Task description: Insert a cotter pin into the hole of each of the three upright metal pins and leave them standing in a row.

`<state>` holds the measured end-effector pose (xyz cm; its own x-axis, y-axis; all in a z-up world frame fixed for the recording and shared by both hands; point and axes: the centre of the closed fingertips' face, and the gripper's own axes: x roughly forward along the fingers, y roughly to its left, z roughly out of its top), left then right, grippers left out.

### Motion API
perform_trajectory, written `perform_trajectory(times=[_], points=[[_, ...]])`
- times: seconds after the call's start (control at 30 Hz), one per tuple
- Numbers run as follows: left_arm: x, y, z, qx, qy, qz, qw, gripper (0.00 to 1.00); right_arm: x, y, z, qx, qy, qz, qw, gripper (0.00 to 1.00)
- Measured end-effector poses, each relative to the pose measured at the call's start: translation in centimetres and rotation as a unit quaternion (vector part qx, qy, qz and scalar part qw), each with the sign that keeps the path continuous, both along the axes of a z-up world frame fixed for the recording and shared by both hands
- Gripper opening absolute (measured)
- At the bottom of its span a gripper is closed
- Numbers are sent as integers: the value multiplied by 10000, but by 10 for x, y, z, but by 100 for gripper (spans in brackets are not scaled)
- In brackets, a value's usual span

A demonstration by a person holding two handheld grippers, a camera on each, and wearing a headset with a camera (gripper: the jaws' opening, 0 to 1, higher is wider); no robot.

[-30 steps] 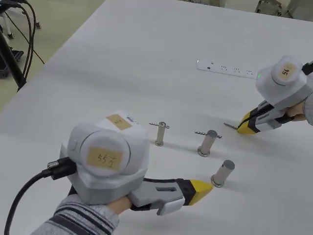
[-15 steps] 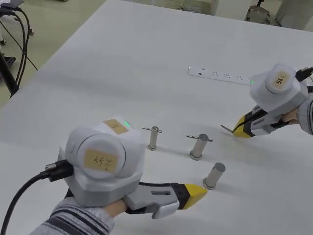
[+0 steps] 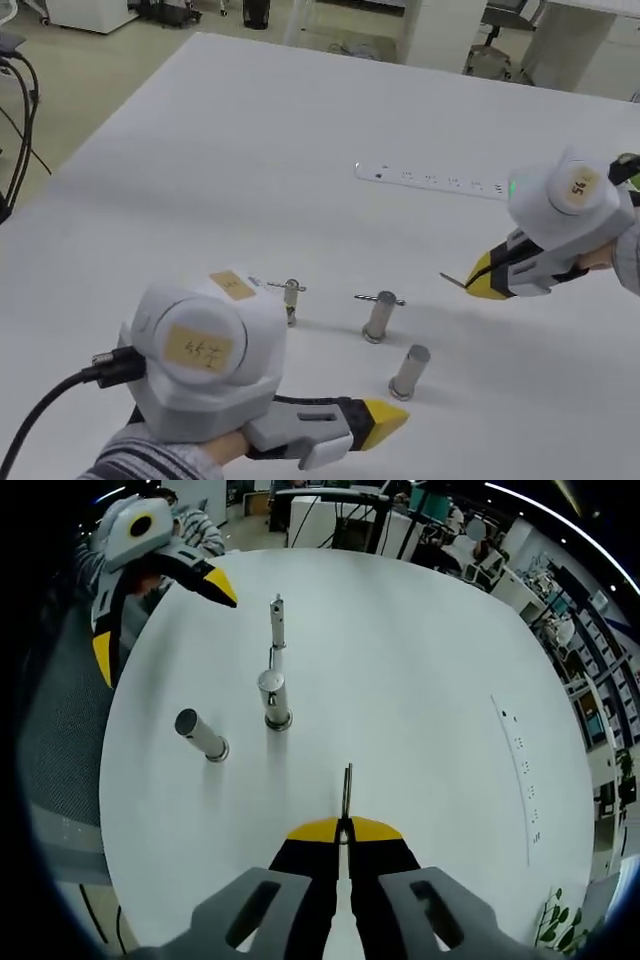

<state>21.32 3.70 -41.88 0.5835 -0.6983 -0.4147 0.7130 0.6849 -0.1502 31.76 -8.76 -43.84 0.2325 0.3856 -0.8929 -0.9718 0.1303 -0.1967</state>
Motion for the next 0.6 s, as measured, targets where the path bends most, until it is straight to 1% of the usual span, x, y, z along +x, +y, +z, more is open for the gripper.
perform_trajectory(times=[0.1, 0.17, 0.2, 0.23, 0.3, 0.37, 0.43, 0.53, 0.6], points=[[-2, -5, 0, 14, -31, -79, 10000, 79, -10, 2, 5, 54, -28, 61, 10000, 0], [-4, -6, 0, 12, -22, -92, 10000, 75, -17, 4, 8, 103, -18, 91, 9999, 0], [-4, -6, 1, 20, -56, -112, 9999, 72, -22, 6, 10, 154, -21, 107, 9998, 0], [-5, -7, 2, 22, -75, -129, 9999, 70, -25, 7, 11, 181, -33, 122, 9998, 0], [-5, -7, 2, 11, -66, -139, 9999, 69, -32, 10, 14, 240, -48, 137, 9996, 0], [-7, -9, 2, 20, -82, -186, 9998, 65, -40, 13, 16, 284, -49, 184, 9994, 0], [-9, -10, 2, 7, -57, -244, 9997, 62, -47, 15, 17, 316, -65, 227, 9992, 0], [-12, -13, -1, -2, 32, -308, 9995, 60, -56, 19, 19, 370, -82, 262, 9989, 0], [-13, -14, 0, -16, 26, -341, 9994, 56, -63, 23, 21, 427, -91, 292, 9986, 0]])
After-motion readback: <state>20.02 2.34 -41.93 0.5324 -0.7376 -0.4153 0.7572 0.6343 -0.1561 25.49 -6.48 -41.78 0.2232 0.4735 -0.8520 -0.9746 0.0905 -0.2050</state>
